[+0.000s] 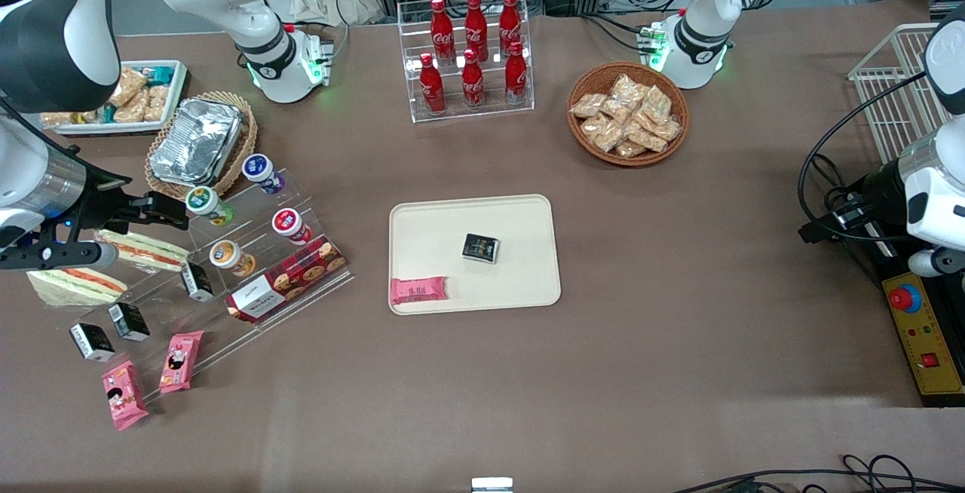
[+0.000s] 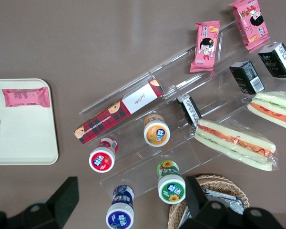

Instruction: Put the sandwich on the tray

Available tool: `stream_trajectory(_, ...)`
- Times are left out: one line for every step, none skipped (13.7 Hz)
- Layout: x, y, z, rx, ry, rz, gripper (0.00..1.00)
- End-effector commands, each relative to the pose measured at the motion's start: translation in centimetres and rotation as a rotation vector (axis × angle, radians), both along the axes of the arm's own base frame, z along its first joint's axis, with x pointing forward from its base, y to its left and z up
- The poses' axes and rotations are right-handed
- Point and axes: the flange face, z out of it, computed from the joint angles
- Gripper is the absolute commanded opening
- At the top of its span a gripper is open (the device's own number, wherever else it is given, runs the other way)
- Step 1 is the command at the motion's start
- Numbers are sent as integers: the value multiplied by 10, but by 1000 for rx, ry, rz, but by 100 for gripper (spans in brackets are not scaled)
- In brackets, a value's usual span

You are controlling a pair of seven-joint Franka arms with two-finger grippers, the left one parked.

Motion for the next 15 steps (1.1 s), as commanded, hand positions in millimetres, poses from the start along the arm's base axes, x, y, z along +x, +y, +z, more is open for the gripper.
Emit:
stream_trajectory(5,-24,-6,-18,12,-31,99)
stream_trajectory(7,-33,-8,-19,11,-46,99)
stream_trajectory(7,-35,-8,-22,9,-49,99)
stream_trajectory(7,-36,-8,-20,9,-54,99)
stream_trajectory(7,-39,-10,-21,14,-63,99)
stream_trajectory(7,-52,-10,-18,14,-98,99)
stream_trajectory(7,-62,-9,-11,12,-125,99)
stream_trajectory(6,-66,-9,-7,12,-158,99)
stream_trajectory(6,-66,-10,-10,15,-199,99)
stream_trajectory(7,-66,-11,-15,17,-246,99)
stream_trajectory(7,-69,-12,-19,19,-285,99)
stream_trajectory(10,-71,-20,-28,28,-336,99)
stream_trajectory(12,-72,-22,-40,30,-406,99)
stream_trajectory(12,-71,-23,-45,33,-441,99)
stream_trajectory(12,-72,-23,-46,33,-452,99)
